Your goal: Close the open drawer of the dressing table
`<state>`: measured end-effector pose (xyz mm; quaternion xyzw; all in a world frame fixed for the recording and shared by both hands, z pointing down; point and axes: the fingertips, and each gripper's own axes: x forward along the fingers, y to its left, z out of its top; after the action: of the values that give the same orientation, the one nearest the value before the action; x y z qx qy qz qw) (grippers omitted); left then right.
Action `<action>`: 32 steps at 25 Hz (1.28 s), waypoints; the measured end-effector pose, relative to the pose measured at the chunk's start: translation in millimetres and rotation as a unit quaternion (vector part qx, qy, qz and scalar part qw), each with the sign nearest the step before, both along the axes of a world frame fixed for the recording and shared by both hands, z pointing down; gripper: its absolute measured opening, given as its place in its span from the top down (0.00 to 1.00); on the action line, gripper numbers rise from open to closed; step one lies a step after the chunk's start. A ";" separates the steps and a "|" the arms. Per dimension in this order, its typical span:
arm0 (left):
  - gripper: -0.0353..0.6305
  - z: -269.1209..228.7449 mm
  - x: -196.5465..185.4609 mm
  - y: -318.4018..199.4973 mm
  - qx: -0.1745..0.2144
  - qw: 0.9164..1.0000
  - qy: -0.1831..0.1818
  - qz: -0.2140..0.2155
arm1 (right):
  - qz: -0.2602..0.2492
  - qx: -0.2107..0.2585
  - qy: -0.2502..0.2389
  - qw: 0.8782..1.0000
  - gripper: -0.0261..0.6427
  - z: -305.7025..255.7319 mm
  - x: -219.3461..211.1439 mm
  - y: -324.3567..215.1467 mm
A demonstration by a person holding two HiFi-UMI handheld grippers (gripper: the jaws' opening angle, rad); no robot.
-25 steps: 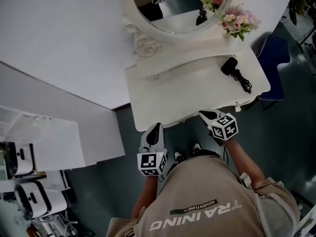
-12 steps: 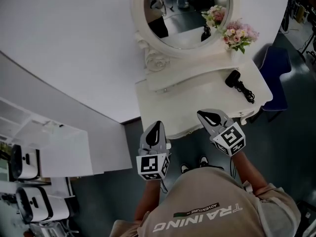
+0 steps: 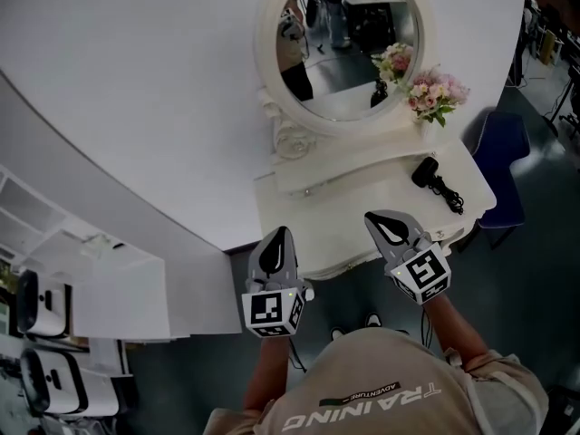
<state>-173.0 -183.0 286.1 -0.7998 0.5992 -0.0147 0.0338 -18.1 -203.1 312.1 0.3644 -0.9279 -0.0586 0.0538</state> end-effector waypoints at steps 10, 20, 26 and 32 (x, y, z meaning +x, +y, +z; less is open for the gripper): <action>0.92 9.0 2.3 7.0 -0.010 1.000 -0.001 0.006 | 0.008 -0.013 -0.028 1.000 0.96 -0.2 9.3 8.1; 0.92 30.2 13.1 13.5 -0.036 0.999 0.008 0.023 | 0.008 -0.025 -0.024 0.999 0.96 9.9 13.4 10.5; 0.92 32.2 7.2 10.0 -0.039 0.999 0.015 0.018 | 0.004 -0.017 0.000 1.000 0.96 11.3 10.9 10.1; 0.92 36.9 -1.0 7.6 -0.049 0.998 0.029 0.015 | 0.005 -0.023 -0.002 1.000 0.96 12.9 12.1 6.6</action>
<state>-174.0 -175.4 323.1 -0.8096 0.5862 -0.0202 -0.0228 -6.0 -196.6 324.9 0.3682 -0.9271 -0.0363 0.0608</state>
